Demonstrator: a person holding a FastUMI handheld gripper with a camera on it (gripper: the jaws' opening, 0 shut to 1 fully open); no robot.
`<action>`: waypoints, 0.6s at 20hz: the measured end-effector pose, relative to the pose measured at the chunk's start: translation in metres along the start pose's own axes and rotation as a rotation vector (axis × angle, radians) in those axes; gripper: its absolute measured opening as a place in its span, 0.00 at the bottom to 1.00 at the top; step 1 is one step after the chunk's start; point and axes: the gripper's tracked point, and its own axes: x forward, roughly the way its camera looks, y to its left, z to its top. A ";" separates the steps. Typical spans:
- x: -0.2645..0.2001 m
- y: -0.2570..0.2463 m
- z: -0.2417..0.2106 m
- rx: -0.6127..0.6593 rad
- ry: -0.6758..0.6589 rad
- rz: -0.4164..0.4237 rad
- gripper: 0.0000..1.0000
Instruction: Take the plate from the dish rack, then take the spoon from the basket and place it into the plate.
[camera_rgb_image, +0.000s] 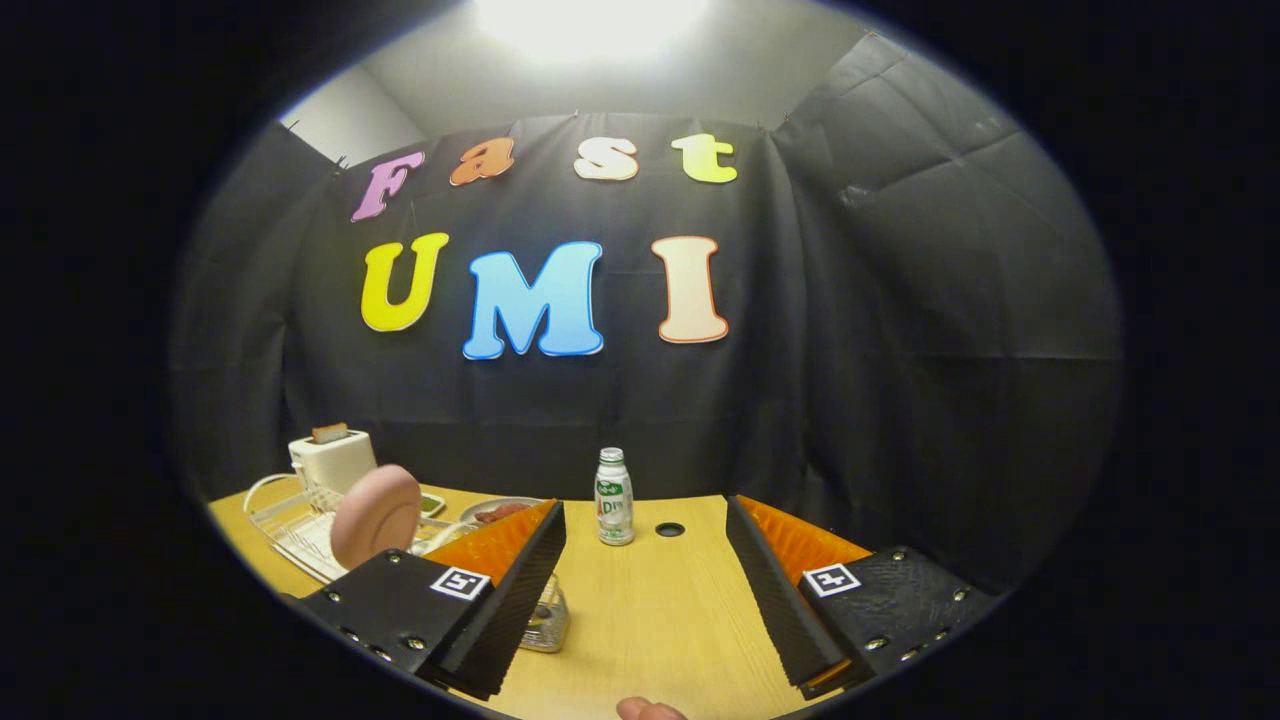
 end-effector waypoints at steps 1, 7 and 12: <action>-0.003 0.008 0.010 0.007 -0.001 -0.002 0.98; -0.009 0.056 0.058 0.018 -0.022 0.003 0.98; -0.003 0.097 0.067 -0.008 0.057 0.027 0.98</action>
